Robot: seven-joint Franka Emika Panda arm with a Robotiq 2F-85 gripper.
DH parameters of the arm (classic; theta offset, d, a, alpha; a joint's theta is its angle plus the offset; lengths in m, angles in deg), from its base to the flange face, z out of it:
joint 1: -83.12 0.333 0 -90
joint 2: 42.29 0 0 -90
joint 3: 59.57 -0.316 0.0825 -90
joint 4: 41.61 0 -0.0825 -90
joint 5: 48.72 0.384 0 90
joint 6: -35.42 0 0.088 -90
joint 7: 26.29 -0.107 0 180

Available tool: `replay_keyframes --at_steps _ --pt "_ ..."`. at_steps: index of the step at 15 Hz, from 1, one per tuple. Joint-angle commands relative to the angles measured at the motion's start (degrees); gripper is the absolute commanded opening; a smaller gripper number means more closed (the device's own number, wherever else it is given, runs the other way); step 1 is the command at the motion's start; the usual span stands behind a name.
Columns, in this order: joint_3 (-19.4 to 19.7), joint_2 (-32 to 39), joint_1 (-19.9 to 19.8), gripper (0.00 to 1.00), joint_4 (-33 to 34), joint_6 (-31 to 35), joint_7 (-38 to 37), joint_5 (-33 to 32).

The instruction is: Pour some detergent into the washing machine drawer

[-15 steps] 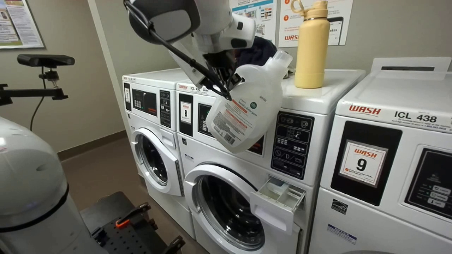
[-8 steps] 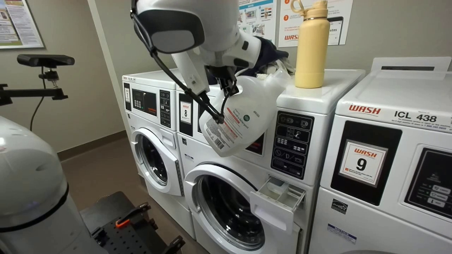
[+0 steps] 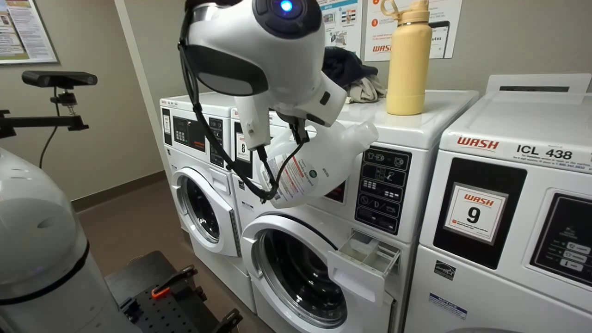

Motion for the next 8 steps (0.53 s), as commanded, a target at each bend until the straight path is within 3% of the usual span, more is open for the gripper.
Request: replay_keyframes --at_steps 1,8 --pt "-0.73 3.12 -3.65 0.06 1.53 -5.61 3.99 8.63" --pt "-3.32 11.36 -11.18 0.06 2.38 -18.07 8.81 19.45"
